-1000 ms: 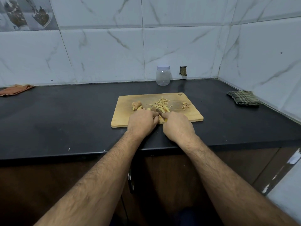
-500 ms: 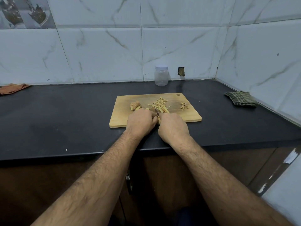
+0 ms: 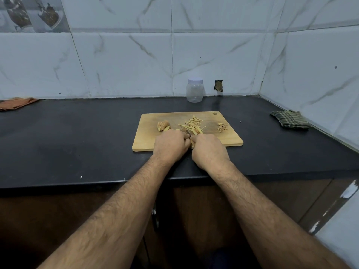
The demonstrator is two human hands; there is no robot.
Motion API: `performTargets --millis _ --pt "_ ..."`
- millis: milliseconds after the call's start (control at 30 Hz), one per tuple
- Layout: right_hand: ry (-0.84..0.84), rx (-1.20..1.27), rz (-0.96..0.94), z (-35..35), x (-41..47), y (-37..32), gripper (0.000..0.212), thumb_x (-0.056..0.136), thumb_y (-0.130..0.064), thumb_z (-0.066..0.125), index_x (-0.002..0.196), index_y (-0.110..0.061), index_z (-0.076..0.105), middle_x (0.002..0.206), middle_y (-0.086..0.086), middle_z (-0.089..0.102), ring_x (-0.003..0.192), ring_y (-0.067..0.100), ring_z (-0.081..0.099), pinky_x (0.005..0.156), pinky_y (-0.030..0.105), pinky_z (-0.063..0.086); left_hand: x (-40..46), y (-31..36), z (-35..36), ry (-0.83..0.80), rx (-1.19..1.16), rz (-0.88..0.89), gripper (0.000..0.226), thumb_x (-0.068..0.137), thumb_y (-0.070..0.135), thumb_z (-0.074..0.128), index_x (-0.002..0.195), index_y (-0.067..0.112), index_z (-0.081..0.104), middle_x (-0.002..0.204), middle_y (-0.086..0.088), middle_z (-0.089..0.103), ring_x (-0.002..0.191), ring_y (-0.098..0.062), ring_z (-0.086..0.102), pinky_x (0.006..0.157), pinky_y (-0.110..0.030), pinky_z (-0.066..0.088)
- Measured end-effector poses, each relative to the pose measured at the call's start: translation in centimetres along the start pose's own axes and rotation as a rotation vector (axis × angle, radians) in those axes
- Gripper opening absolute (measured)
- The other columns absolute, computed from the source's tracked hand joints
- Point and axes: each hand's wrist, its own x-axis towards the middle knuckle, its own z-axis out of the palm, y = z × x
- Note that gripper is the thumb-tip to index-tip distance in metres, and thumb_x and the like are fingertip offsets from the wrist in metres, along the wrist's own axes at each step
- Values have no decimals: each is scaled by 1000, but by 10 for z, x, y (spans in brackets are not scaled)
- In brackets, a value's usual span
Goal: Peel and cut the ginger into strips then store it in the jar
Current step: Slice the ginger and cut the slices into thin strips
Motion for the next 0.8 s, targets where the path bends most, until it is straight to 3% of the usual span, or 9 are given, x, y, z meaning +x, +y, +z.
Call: performTargets --millis 200,400,600,800 --pt "-8 -2 6 -1 -5 3 33 96 -11 50 125 -22 62 106 5 60 86 20 46 71 32 41 0 3 -1 -6 13 -6 34 96 36 42 108 33 73 96 4 72 91 -20 65 67 -29 45" --pt "-24 -8 23 -2 -18 9 37 94 -9 52 126 -24 63 115 5 60 87 19 45 69 31 40 -2 5 -3 0 8 -26 35 94 32 42 112 30 72 103 0 72 98 -23 65 74 -32 49" --pt "-37 -2 50 -4 -31 19 39 96 -13 50 131 -27 60 123 5 60 109 24 56 75 32 42 -5 6 -2 31 -3 -29 35 92 32 43 108 29 74 98 1 73 93 -22 65 72 -32 51" --pt "-31 -19 49 -8 -25 18 40 96 -13 52 133 -26 59 123 5 60 110 24 56 76 33 43 -7 8 -3 43 0 -28 35 94 32 43 110 29 74 98 1 73 93 -21 65 73 -32 50"
